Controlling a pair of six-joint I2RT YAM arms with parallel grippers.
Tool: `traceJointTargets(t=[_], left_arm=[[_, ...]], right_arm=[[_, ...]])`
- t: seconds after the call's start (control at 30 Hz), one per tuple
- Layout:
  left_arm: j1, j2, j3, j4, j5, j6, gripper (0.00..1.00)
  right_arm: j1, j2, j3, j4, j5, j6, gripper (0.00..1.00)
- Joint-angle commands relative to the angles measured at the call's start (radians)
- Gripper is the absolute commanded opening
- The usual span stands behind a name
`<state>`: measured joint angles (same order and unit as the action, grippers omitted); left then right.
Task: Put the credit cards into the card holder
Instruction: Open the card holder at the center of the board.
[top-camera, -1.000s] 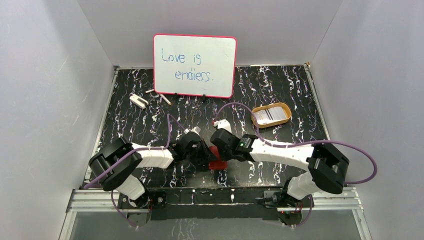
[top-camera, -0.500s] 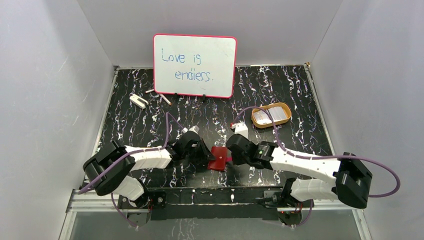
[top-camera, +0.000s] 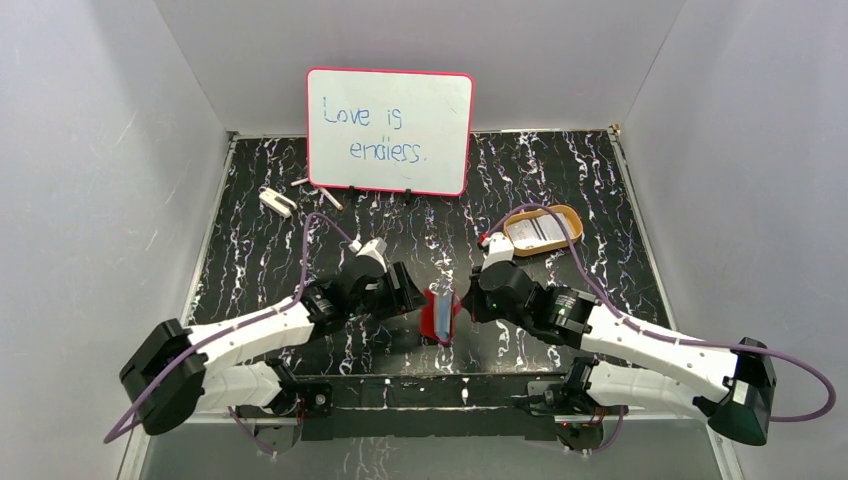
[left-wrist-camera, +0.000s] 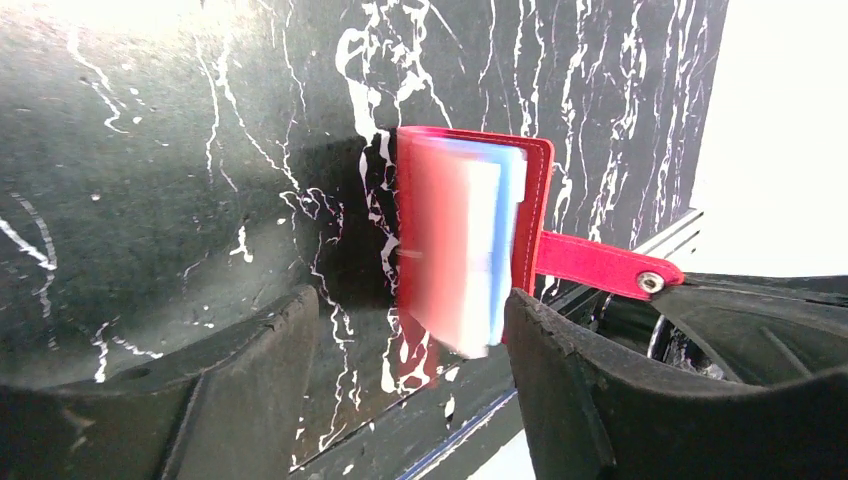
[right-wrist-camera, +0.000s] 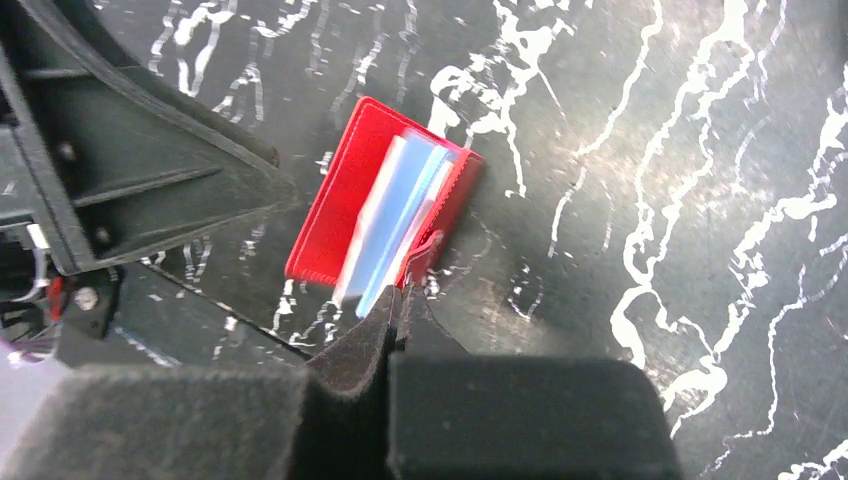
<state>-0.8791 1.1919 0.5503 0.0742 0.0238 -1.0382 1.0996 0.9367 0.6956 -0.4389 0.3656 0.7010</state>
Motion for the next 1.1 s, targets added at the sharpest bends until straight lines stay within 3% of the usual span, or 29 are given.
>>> traceJointTargets(t=[0.0, 0.27, 0.6, 0.73, 0.9, 1.0, 1.07], left_arm=[[0.002, -0.109, 0.015, -0.12, -0.081, 0.071, 0.67], [0.002, -0.15, -0.048, -0.094, -0.091, 0.101, 0.69], [0.002, -0.073, -0.087, -0.08, -0.098, 0.072, 0.66], [0.002, -0.074, -0.098, -0.079, -0.105, 0.07, 0.66], [0.002, -0.084, -0.096, -0.099, -0.119, 0.074, 0.66], [0.002, -0.098, -0.098, -0.119, -0.129, 0.073, 0.66], [0.002, -0.111, -0.098, -0.131, -0.136, 0.072, 0.66]], right_arm=[[-0.004, 0.015, 0.097, 0.068, -0.066, -0.061, 0.0], [-0.005, 0.081, 0.094, 0.162, -0.122, -0.037, 0.0], [-0.005, 0.045, 0.016, -0.118, 0.122, 0.074, 0.0], [-0.004, 0.038, -0.021, -0.275, 0.174, 0.187, 0.0], [-0.004, -0.032, -0.044, -0.33, 0.2, 0.244, 0.0], [-0.004, -0.038, -0.012, -0.431, 0.245, 0.323, 0.36], [-0.004, -0.046, 0.014, -0.472, 0.257, 0.357, 0.54]])
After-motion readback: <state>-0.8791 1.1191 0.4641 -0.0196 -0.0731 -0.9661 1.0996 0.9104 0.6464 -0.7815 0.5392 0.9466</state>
